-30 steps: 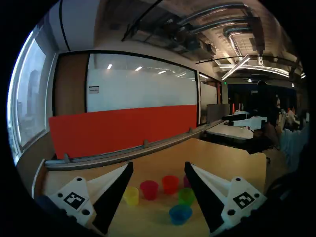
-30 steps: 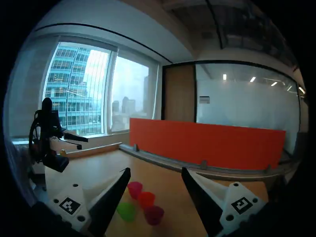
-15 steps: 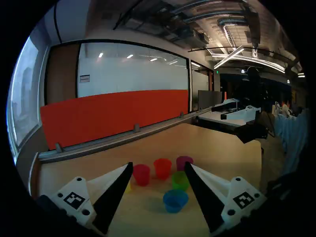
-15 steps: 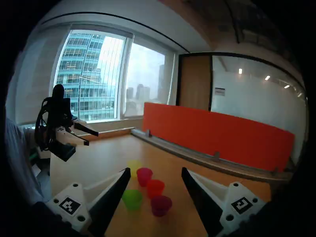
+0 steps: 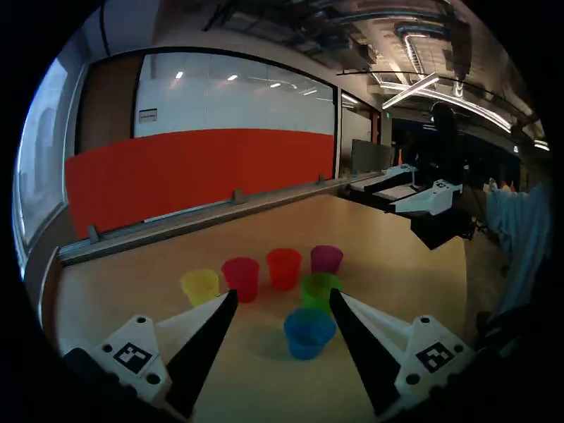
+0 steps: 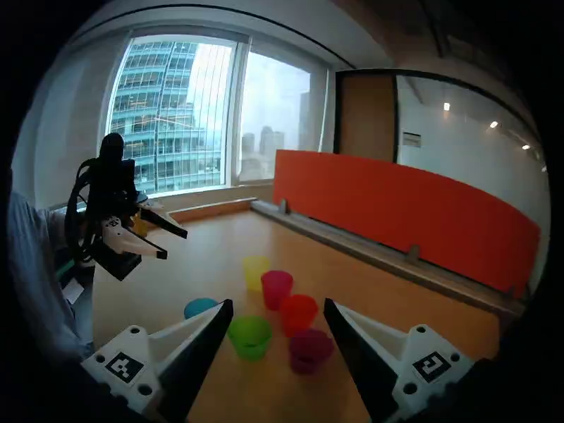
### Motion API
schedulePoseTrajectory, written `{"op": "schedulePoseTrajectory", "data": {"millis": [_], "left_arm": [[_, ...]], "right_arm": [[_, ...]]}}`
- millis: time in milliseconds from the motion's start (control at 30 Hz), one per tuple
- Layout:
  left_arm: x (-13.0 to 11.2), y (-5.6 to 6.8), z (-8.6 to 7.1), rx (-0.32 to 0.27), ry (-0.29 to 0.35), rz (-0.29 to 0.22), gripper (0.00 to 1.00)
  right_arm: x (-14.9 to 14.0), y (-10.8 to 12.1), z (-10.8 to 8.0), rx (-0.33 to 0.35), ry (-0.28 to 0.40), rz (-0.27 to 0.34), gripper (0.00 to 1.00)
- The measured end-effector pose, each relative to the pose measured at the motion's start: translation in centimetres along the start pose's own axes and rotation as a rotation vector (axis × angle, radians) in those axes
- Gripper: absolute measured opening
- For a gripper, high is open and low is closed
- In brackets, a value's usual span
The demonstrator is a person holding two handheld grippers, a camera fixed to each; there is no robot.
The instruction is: Pour water
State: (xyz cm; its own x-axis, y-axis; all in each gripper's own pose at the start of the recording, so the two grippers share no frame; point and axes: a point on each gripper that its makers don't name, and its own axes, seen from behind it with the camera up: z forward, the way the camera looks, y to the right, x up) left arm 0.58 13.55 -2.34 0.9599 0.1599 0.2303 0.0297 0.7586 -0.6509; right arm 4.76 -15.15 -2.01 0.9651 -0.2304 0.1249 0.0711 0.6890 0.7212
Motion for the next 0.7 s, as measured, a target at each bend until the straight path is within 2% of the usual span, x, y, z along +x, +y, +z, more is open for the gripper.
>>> {"op": "schedulePoseTrajectory", "data": {"millis": [267, 467, 700], "left_arm": [[-2.4, 0.2, 1.1, -0.012, -0.053, 0.016, 0.97], [-4.4, 1.1, 1.7, -0.045, -0.103, 0.017, 0.97], [-6.4, 2.0, 2.0, -0.084, -0.158, 0.041, 0.97]], "right_arm": [[-2.3, -0.6, 1.7, 0.031, -0.040, -0.008, 1.00], [-3.6, -0.8, 2.6, 0.043, -0.067, -0.018, 1.00], [-5.0, -0.8, 3.4, 0.049, -0.097, -0.028, 1.00]]}}
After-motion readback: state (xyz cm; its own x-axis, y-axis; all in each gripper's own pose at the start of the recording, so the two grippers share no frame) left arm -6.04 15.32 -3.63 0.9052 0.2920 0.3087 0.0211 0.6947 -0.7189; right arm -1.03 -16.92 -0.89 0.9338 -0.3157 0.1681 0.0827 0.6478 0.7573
